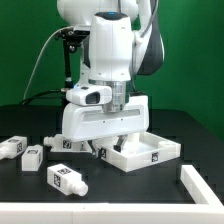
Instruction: Assemble one leg
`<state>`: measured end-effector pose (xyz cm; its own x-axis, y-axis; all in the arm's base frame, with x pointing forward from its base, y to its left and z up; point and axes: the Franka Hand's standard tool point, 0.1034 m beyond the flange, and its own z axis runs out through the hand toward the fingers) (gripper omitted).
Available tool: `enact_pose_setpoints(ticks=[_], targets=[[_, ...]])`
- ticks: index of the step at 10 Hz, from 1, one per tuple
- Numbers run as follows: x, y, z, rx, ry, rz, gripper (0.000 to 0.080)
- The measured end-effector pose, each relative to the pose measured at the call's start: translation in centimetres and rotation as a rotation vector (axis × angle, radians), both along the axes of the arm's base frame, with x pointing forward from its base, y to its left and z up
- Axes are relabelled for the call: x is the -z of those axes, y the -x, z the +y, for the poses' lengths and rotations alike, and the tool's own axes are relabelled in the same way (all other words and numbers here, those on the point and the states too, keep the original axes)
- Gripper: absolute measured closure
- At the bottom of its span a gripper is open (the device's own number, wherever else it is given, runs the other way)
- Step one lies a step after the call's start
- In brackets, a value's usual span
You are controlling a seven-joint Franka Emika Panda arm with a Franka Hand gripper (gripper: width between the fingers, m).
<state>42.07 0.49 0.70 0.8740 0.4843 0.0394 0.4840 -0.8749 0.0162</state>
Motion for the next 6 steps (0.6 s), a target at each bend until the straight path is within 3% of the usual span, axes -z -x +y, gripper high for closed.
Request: enact_pose_setpoints(ticks=[1, 2, 3, 6], targets=[[0.0, 0.0, 0.0, 0.0, 0.0, 0.0, 0.0691], [0.0, 0.0, 0.0, 0.0, 0.0, 0.0, 0.0691], [-0.02, -0.04, 0.0, -0.001, 0.0, -0.001, 0.0746], [-0.51, -0.12, -0.59, 0.119, -0.01, 0.01, 0.0746]])
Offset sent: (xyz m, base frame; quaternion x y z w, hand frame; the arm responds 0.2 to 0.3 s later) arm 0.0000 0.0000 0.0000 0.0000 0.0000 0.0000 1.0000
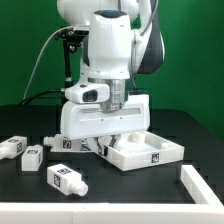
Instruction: Assemble one leg
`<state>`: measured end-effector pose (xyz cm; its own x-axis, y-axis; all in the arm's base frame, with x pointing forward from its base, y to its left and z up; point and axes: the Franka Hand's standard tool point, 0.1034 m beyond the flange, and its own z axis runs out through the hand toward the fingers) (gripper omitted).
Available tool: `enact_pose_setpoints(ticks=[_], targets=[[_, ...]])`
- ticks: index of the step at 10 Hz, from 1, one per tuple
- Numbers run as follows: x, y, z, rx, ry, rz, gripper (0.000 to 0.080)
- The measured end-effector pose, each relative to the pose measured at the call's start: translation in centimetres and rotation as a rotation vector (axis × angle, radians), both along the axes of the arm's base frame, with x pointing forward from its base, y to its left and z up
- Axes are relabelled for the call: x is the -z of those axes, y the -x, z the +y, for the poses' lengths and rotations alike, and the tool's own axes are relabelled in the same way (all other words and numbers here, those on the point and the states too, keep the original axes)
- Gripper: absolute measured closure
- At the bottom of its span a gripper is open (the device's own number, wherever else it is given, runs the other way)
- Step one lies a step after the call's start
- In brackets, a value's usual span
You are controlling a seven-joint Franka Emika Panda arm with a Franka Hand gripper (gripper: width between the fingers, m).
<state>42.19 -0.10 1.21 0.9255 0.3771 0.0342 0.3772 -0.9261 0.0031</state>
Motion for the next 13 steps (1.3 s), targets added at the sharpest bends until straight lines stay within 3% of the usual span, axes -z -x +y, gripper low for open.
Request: enact_pose_setpoints(ticks=[2, 5, 10, 13], targets=[[-1.1, 0.2, -1.0, 0.207, -0.037, 0.083, 0.0746], [-4.7, -2.8, -1.4, 0.313, -0.07, 0.126, 0.0745], [-4.5, -3.1, -1.9, 0.315, -0.067, 0.119, 0.0745], [-4.2, -7.5, -3.2, 0.46, -0.068, 0.15, 0.0745]])
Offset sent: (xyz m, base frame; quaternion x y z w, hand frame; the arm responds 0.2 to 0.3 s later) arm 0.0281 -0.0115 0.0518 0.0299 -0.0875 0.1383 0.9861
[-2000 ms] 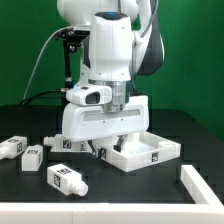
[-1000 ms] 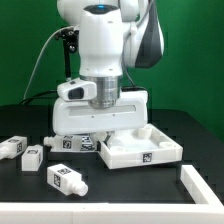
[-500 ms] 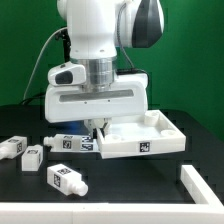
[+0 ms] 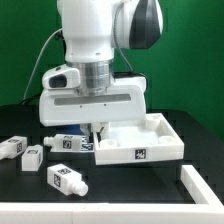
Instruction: Assemble one leg
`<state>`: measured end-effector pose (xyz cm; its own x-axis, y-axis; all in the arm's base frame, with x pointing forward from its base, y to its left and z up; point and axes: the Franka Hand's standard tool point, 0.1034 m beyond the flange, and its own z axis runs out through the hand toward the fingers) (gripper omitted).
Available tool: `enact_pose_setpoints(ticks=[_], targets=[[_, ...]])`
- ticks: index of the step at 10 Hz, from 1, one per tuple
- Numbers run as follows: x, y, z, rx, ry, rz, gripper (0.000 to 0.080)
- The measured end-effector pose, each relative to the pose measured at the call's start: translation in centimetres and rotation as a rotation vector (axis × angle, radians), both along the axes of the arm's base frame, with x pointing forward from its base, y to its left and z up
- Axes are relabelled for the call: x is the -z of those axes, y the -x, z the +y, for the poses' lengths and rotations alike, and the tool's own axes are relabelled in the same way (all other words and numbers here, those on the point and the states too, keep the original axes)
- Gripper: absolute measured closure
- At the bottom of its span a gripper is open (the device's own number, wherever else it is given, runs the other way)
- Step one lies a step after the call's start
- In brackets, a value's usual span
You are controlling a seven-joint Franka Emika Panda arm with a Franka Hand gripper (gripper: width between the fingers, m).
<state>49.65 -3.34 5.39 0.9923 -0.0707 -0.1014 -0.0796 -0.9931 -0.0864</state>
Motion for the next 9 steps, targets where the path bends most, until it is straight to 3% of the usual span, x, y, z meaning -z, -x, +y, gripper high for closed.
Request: enact_pose_setpoints(ticks=[2, 7, 9], targets=[[1.3, -0.4, -0.1, 0.046, 0.009, 0.01, 0.0745], [1.5, -0.3, -0.1, 0.044, 0.009, 0.012, 0.0745], [2.2, -2.5, 0.5, 0.053, 0.009, 0.014, 0.0745]])
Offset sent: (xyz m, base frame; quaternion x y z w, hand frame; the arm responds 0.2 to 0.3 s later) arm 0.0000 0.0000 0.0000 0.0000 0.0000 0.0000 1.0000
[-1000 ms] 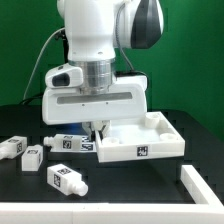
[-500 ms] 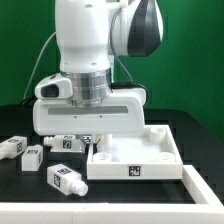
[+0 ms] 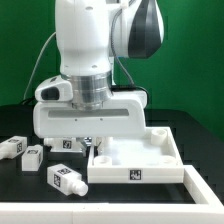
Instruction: Assemble one leg
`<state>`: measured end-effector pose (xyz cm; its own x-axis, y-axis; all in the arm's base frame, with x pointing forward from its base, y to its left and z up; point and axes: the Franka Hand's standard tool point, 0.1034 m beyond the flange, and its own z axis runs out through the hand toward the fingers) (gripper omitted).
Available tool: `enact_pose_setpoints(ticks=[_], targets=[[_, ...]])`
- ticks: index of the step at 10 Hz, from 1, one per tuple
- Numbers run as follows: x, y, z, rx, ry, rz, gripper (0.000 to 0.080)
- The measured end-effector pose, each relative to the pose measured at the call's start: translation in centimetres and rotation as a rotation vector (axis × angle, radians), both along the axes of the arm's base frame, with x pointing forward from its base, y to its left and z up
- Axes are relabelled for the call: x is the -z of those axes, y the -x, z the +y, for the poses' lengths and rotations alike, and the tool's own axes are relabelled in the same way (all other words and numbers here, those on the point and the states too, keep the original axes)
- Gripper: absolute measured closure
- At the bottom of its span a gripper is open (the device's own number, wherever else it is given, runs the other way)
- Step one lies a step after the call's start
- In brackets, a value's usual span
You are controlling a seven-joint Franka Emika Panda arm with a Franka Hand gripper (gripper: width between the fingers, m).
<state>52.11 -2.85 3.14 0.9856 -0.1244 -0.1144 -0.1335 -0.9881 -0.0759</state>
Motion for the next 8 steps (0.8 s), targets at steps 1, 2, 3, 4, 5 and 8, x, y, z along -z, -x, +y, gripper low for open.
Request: enact_pose_setpoints(ticks=[1, 2, 3, 4, 5, 8], targets=[[0.3, -1.3, 0.9, 0.003, 0.001, -0.005, 0.0745], [0.2, -2.4, 1.4, 0.002, 0.003, -0.018, 0.0745], [-0.1, -3.2, 1.4, -0.013, 0.001, -0.031, 0.0745], [-0.1, -3.1, 1.0, -0.037, -0.003, -0.035, 0.0745], [0.0, -3.0, 1.0, -0.034, -0.002, -0.032, 0.0745], [0.1, -3.1, 0.9, -0.035, -0.002, -0.032, 0.0745]])
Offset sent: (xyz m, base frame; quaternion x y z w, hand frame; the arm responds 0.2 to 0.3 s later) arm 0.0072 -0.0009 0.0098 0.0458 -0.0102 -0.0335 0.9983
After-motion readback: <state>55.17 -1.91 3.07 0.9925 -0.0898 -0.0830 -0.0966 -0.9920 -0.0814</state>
